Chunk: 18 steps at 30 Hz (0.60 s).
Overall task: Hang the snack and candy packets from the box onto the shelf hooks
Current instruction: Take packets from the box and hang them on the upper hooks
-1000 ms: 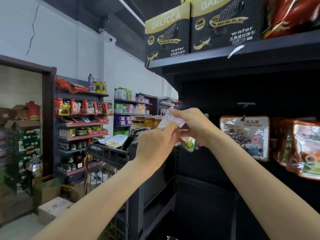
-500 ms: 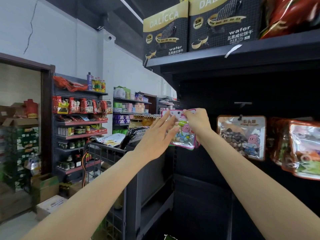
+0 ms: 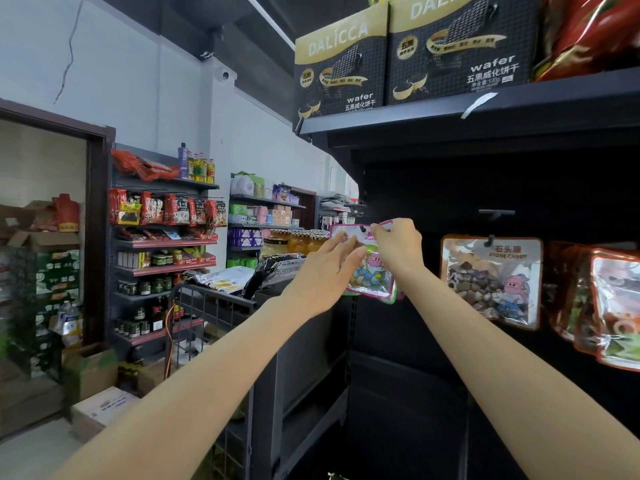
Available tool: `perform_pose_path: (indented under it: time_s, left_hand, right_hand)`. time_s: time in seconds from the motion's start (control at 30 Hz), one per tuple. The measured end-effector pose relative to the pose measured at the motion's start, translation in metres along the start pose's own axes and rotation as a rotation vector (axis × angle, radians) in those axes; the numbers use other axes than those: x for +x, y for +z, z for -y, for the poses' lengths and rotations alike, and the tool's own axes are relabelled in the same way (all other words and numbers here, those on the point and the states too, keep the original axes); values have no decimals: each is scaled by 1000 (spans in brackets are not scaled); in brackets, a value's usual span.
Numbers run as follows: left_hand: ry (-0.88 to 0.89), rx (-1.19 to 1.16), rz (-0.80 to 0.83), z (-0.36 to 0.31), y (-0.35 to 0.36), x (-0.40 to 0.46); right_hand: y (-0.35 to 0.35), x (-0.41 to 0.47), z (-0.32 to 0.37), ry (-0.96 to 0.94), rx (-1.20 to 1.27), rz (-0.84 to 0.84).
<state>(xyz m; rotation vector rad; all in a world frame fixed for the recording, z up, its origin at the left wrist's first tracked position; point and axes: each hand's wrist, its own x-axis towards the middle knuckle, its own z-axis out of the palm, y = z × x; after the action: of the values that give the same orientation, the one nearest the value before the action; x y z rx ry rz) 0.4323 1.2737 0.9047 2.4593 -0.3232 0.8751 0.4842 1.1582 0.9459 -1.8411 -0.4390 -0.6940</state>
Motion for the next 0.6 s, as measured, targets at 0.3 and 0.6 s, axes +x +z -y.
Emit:
perform_pose_path:
  time_s: [0.3,0.6]
  left_hand:
    - [29,72,-46,7,1,-2]
    - [-44,28,-86,7,-2,0]
  right_hand:
    - [5,-32,-25,-581,-666,-330]
    - [4,-35,-24,-603,-789,-158]
